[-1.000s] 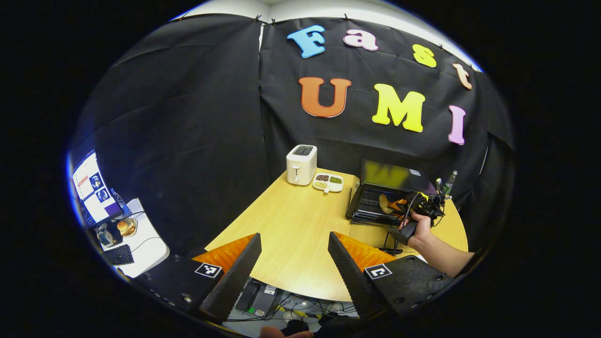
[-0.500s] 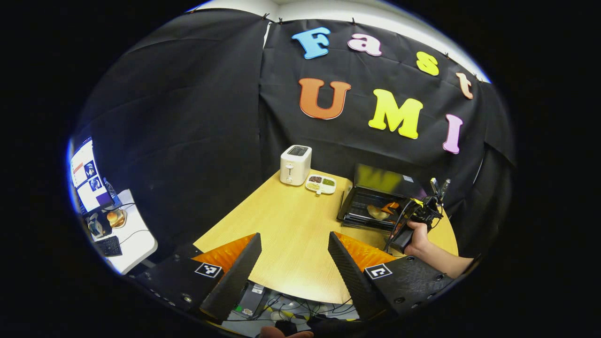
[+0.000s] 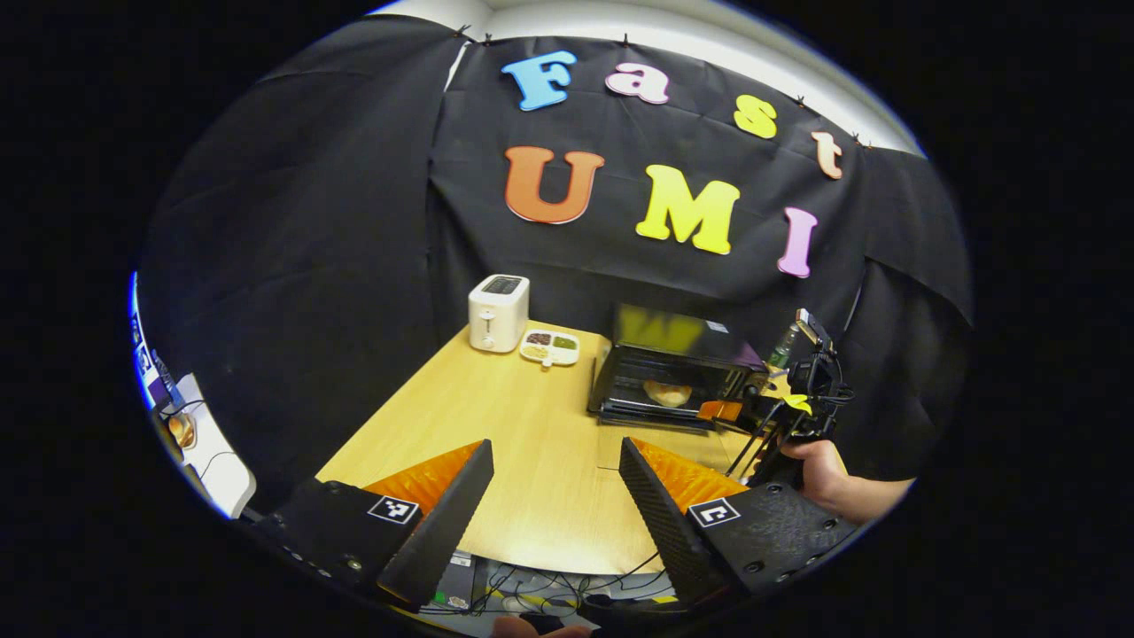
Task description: Open the electric oven with the left hand, put the food in, and close the electric oven.
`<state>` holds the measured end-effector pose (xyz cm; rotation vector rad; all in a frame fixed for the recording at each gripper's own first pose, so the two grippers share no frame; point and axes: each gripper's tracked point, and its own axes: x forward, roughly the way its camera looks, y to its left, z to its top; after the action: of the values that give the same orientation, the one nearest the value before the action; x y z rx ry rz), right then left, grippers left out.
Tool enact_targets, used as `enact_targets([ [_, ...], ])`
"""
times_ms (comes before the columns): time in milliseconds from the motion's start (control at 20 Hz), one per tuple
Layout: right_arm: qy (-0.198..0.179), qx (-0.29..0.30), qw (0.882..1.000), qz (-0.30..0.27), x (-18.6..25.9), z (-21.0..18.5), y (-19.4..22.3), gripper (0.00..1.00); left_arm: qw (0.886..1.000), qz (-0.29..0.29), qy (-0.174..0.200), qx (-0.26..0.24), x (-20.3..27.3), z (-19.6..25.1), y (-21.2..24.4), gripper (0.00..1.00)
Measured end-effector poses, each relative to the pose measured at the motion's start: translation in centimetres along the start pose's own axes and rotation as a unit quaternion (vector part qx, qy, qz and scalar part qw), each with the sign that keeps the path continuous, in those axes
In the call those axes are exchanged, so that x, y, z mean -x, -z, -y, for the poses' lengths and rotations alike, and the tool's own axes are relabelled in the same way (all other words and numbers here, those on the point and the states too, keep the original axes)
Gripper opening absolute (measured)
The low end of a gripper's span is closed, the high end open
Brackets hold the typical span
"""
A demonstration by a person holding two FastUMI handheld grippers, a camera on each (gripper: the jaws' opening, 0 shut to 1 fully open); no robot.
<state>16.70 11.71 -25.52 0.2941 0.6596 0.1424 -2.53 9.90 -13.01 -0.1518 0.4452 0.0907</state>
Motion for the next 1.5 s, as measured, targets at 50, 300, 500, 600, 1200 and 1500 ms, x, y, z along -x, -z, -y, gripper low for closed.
enact_targets([
  [50,0.010,0.025,1.000,0.008,1.7,0.4,0.4,0.84,1.000,-0.001,0.016,-0.006,-0.6,0.7,0.3,0.95],
  [300,0.061,0.095,0.992,0.052,9.5,2.4,0.8,0.89,0.996,-0.010,0.082,-0.025,-2.7,3.2,1.9,0.95],
  [500,0.092,0.111,0.986,0.079,14.5,4.4,1.9,0.93,0.993,-0.031,0.115,-0.022,-4.7,5.0,5.2,0.95],
  [600,0.112,0.118,0.983,0.081,16.7,5.8,3.0,0.94,0.992,-0.045,0.119,-0.014,-5.4,5.8,7.1,0.95],
  [1200,0.187,0.070,0.976,0.087,22.8,12.8,4.6,0.94,0.982,-0.117,0.136,-0.053,-15.1,12.0,17.6,0.95],
  [1500,0.187,0.063,0.977,0.075,22.0,14.3,3.6,0.96,0.983,-0.146,0.097,-0.051,-18.8,13.5,19.3,0.95],
])
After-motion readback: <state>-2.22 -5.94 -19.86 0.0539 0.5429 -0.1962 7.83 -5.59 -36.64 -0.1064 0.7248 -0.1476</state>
